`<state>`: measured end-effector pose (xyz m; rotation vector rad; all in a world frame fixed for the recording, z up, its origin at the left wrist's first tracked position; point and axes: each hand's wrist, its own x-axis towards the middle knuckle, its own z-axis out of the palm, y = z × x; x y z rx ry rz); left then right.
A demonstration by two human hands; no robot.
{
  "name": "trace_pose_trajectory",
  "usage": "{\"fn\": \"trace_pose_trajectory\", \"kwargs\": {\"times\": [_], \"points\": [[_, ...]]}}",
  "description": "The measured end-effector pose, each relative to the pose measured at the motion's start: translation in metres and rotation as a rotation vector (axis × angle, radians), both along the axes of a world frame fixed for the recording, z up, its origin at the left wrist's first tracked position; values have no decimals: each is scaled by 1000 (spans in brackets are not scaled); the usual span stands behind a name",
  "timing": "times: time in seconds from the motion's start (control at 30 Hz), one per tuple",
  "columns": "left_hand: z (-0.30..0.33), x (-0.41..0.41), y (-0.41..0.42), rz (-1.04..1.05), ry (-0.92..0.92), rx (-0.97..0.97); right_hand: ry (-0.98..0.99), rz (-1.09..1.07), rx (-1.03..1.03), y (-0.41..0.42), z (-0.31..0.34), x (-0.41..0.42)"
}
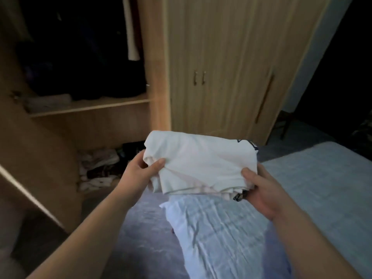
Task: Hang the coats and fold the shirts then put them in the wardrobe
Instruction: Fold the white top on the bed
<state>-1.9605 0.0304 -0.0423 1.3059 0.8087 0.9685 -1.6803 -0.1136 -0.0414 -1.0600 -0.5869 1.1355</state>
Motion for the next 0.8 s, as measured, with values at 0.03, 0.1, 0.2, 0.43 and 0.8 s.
{"fn": "trace_pose_trajectory", "kwargs": {"times": [0.03,0.1,0.2,0.43,0.8], "points": [[3,-28,19,44,14,-6,-5,29,-2,30,3,-24],[8,-81,53,118,9,-39,0,94,9,85,9,-71],[13,-146,97,184,-9,-81,-20,174,31,154,12,-127],[7,-230,176,260,-75,-104,-161,369,8,272,8,-190],[-9,-260,350,263,-224,-237,-191,587,-1,509,-23,-206]]}}
